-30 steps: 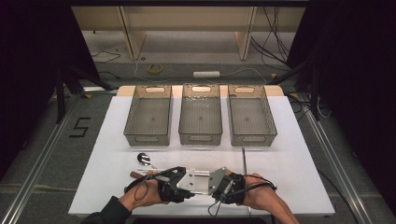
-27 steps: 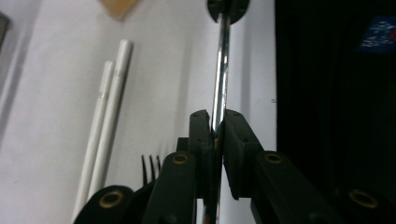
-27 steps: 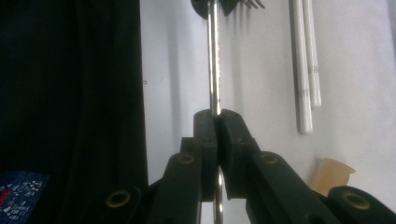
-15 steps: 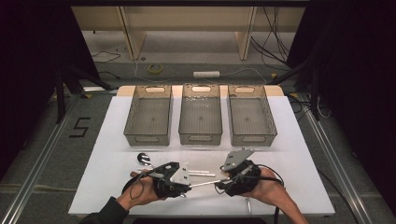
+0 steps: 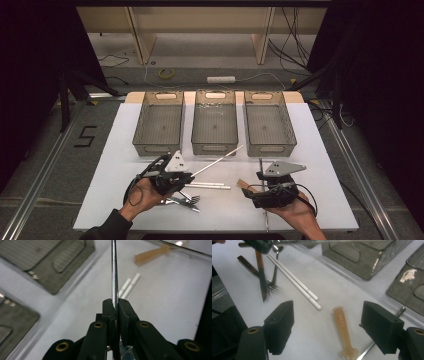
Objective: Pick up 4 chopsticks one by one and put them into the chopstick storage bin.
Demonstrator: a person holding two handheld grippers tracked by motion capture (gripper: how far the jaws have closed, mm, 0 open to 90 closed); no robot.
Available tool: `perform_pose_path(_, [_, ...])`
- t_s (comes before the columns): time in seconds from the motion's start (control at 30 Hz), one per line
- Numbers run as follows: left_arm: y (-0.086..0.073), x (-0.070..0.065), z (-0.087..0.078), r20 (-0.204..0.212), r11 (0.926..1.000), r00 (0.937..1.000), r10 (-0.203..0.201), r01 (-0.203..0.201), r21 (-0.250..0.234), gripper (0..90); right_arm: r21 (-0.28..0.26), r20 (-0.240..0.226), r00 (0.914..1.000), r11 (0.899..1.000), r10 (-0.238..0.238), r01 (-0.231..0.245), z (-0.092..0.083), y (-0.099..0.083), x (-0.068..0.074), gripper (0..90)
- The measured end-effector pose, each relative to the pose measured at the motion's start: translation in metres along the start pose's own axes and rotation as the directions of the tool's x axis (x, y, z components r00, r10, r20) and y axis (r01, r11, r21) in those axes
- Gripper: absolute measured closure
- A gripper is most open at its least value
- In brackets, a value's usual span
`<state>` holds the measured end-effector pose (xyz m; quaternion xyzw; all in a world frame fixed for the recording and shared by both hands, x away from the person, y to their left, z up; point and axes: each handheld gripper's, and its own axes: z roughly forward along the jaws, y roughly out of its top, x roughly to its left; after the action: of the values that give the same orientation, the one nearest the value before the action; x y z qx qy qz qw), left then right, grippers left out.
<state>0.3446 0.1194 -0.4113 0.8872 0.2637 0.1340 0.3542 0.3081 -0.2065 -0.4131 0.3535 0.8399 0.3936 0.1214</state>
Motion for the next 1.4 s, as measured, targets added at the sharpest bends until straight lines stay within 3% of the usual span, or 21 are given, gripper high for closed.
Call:
perform_pose_path(0.1, [0.001, 0.012, -0.003, -0.041, 0.9985, 0.9979, -0.050, 0.049, -0.024, 83.7, -0.005, 0.011, 0.9998, 1.000, 0.018, -0.018, -0.003, -0.006, -0.001, 26.7])
perform_pose_path(0.23, [0.003, 0.033, -0.008, -0.091, 0.9914, 0.9885, -0.121, 0.115, -0.062, 83.7, -0.029, 0.036, 0.9986, 0.999, 0.039, -0.038, -0.005, -0.011, -0.001, 24.7])
perform_pose_path(0.33, [0.002, 0.049, -0.012, -0.128, 0.9824, 0.9761, -0.176, 0.165, -0.087, 83.7, -0.065, 0.036, 0.9968, 0.995, 0.072, -0.069, -0.007, -0.015, -0.004, 24.4])
perform_pose_path(0.4, [0.002, 0.059, -0.015, -0.163, 0.9804, 0.9687, -0.187, 0.174, -0.091, 83.7, -0.089, 0.023, 0.9943, 0.991, 0.104, -0.102, -0.009, -0.017, -0.008, 24.2])
perform_pose_path(0.5, [0.003, 0.073, -0.019, -0.182, 0.9729, 0.9575, -0.224, 0.208, -0.101, 83.7, -0.113, 0.020, 0.9918, 0.986, 0.126, -0.123, -0.012, -0.019, -0.011, 24.2])
perform_pose_path(0.67, [0.005, 0.098, -0.016, -0.234, 0.9570, 0.9292, -0.286, 0.264, -0.119, 83.7, -0.115, 0.013, 0.9917, 0.985, 0.128, -0.126, -0.011, -0.020, -0.010, 24.0])
perform_pose_path(0.93, [0.004, 0.134, -0.008, -0.271, 0.9299, 0.8900, -0.367, 0.341, -0.137, 83.7, -0.102, 0.015, 0.9929, 0.988, 0.118, -0.116, -0.010, -0.021, -0.007, 23.4])
perform_pose_path(1.13, [0.000, 0.153, -0.005, -0.301, 0.9136, 0.8627, -0.407, 0.380, -0.146, 83.7, -0.106, 0.005, 0.9925, 0.987, 0.122, -0.121, -0.011, -0.022, -0.007, 23.1])
perform_pose_path(1.2, [-0.002, 0.159, -0.001, -0.316, 0.9039, 0.8469, -0.428, 0.400, -0.151, 83.6, -0.104, 0.001, 0.9925, 0.987, 0.122, -0.122, -0.010, -0.022, -0.006, 23.1])
perform_pose_path(1.27, [-0.006, 0.166, 0.003, -0.332, 0.9015, 0.8387, -0.432, 0.412, -0.132, 83.6, -0.102, -0.004, 0.9928, 0.988, 0.120, -0.119, -0.010, -0.022, -0.005, 23.1])
perform_pose_path(1.4, [-0.010, 0.175, 0.008, -0.354, 0.8883, 0.8172, -0.455, 0.445, -0.115, 83.5, -0.101, -0.005, 0.9931, 0.988, 0.117, -0.117, -0.010, -0.022, -0.005, 23.1])
